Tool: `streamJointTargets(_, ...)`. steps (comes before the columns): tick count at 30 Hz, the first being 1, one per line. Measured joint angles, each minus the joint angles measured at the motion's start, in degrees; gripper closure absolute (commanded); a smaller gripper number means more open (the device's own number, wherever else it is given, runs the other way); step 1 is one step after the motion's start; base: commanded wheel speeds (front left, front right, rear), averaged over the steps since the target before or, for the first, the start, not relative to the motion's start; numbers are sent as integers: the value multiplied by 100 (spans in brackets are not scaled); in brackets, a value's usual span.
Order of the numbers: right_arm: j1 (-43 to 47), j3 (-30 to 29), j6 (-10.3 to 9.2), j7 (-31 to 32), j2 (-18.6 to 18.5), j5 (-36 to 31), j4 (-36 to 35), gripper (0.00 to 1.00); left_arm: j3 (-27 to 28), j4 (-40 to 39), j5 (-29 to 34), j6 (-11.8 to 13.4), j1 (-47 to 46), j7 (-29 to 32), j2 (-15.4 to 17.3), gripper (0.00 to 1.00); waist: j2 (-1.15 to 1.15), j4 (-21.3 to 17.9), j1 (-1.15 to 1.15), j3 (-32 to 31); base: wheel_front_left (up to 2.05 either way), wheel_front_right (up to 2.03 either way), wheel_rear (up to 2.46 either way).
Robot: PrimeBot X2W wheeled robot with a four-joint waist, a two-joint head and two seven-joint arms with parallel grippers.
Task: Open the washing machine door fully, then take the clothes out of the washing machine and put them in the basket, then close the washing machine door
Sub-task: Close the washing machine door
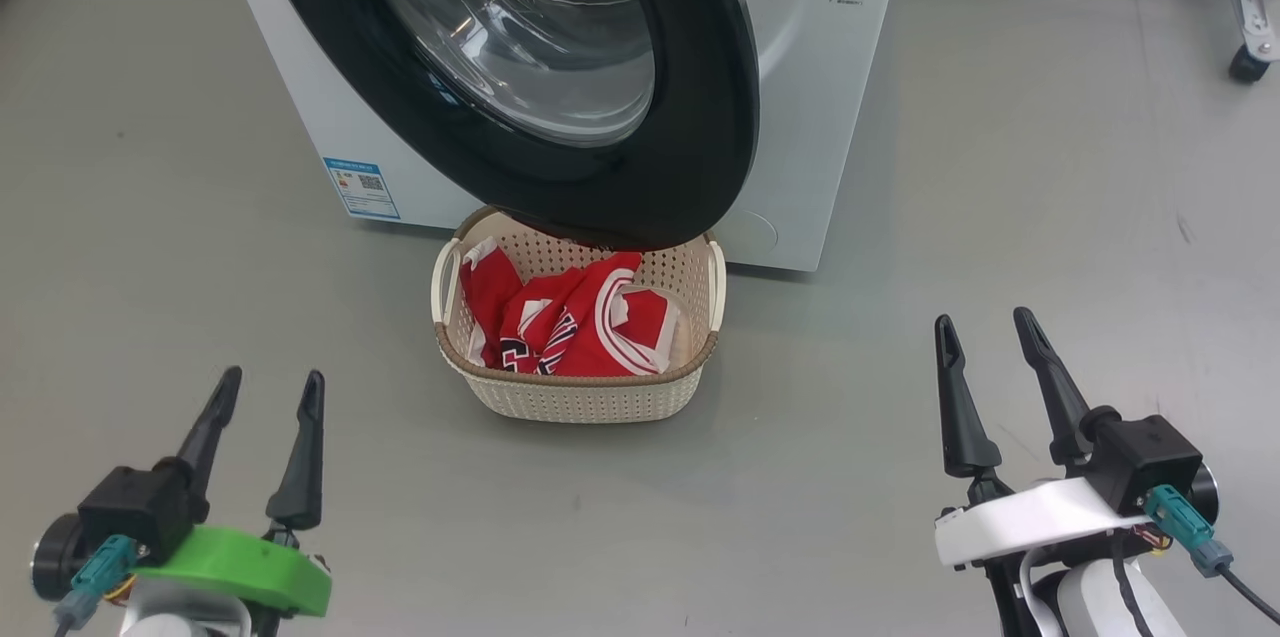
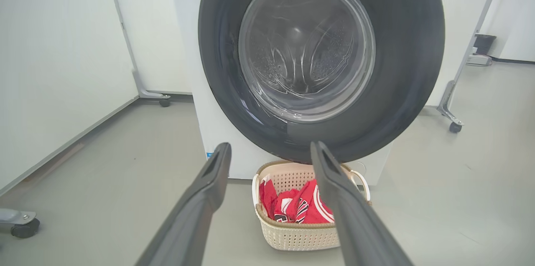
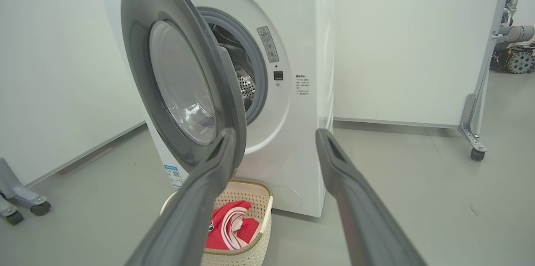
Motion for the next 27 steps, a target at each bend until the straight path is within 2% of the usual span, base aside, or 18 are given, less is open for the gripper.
streamJointTargets(11, 79, -18, 21, 0, 13, 0, 9, 0, 361, -386, 436, 22, 115, 0, -324, 0, 0, -54, 0, -22, 0, 0, 0)
streamJointTargets(24, 80, -70, 53, 0, 35, -12, 11, 0, 448, -425, 742, -118, 310, 0, -577, 0, 0, -95, 0, -25, 0, 0, 0)
streamJointTargets(27, 86, -148, -19, 0, 45, -49, 44, 0, 506, -428, 759, -160, 342, 0, -617, 0, 0, -102, 0, -12, 0, 0, 0)
